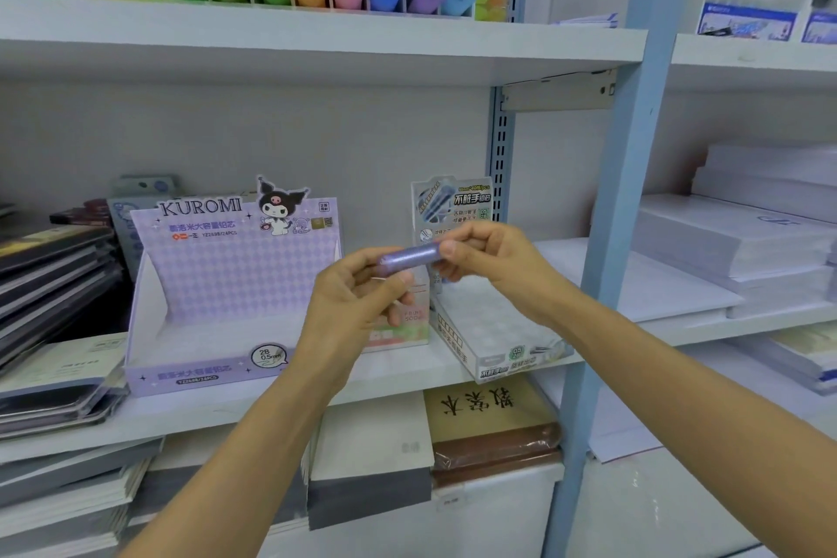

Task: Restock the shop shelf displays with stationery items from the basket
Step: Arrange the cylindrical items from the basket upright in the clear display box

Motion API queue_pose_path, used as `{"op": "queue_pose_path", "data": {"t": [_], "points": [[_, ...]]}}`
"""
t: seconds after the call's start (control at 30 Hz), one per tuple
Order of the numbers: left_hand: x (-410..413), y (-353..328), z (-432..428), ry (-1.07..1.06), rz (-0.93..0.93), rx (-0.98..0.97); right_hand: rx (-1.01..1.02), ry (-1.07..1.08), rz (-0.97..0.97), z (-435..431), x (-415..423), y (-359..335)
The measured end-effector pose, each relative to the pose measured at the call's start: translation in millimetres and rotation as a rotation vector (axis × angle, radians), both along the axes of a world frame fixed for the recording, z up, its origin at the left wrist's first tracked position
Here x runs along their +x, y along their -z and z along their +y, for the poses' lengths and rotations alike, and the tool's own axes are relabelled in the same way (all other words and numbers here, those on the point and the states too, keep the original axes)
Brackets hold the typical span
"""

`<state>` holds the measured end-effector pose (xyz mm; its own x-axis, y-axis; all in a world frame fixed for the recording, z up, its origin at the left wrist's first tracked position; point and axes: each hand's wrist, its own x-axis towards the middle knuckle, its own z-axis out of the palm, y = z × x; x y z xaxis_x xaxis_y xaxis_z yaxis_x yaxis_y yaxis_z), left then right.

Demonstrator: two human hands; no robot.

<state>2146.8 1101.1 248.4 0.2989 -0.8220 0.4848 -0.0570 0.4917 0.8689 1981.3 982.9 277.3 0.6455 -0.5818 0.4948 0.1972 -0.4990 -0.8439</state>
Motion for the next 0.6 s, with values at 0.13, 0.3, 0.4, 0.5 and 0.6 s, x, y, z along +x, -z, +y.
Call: {"op": "queue_pose_path", "data": {"t": [0.13,0.3,0.4,0.5,0.6], "points": [[-7.5,-1.5,-0.1,-0.052,0.05,-0.081,-0.012,-0.065,0.12,10.8,4.5,18.3],[-16.6,-1.7,-0.5,-0.118,0.002,-0.101,-0.147,0.093,0.139,17.9,6.9,12.6],[-19.8,-2.6,-1.5,-0.165,-0.074,-0.096,-0.175,0.136,0.013,16.6,5.6,1.8],[-25.2,-0.9,-3.4,-0.192,-0.142,-0.075,-0.271,0.085,0.029,18.6,6.7,-3.3],[-31.5,5.2,-8.1,-0.302,-0.218,-0.043,-0.274,0.125,0.022,15.6,5.5,-6.2]]}}
